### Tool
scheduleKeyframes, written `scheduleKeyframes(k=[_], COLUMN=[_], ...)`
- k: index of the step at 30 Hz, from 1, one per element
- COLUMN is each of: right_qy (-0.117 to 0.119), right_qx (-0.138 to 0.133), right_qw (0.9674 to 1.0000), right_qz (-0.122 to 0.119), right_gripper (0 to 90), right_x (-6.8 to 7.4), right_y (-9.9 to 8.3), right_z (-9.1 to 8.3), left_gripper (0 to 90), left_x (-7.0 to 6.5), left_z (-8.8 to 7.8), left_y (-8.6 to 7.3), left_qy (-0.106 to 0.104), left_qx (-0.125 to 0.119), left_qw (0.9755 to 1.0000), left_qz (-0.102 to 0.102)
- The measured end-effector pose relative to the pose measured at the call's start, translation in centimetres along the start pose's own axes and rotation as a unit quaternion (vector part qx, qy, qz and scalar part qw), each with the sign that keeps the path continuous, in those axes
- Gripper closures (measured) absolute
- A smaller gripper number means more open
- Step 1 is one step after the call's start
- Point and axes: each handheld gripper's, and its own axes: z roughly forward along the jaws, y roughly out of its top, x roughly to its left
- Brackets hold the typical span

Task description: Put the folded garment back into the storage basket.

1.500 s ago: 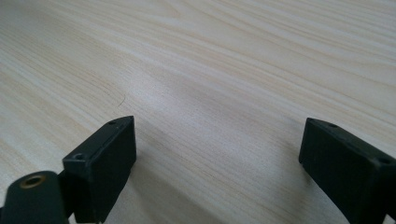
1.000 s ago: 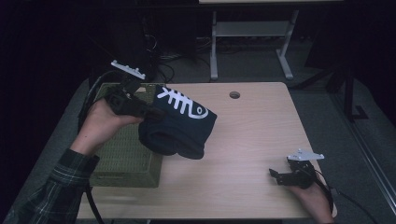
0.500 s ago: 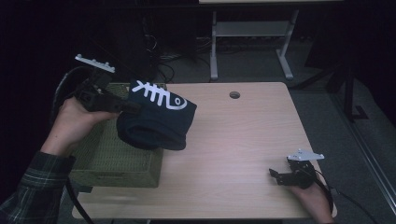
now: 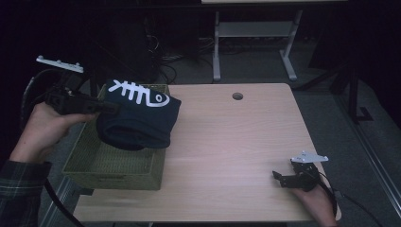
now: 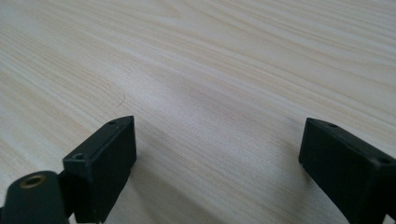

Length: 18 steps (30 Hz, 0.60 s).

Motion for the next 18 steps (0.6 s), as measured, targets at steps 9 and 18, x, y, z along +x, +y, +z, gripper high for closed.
scheduleKeyframes(k=[9,18], right_qy=[0.0,0.001], right_qx=[0.0,0.0], right_qw=[1.0,1.0], right_qz=[0.0,0.001], right_gripper=[10.6,10.6], right_x=[0.0,0.0], right_y=[0.0,0.0], right_z=[0.0,0.0], left_gripper=[69.7,69.7], left_x=[2.4,4.6], left_z=[-1.1,-0.5], left_y=[-2.8,-5.6], left_qy=[-0.007,-0.016], left_qx=[-0.004,-0.001], left_qw=[0.9999,0.9992], left_qz=[-0.014,-0.037])
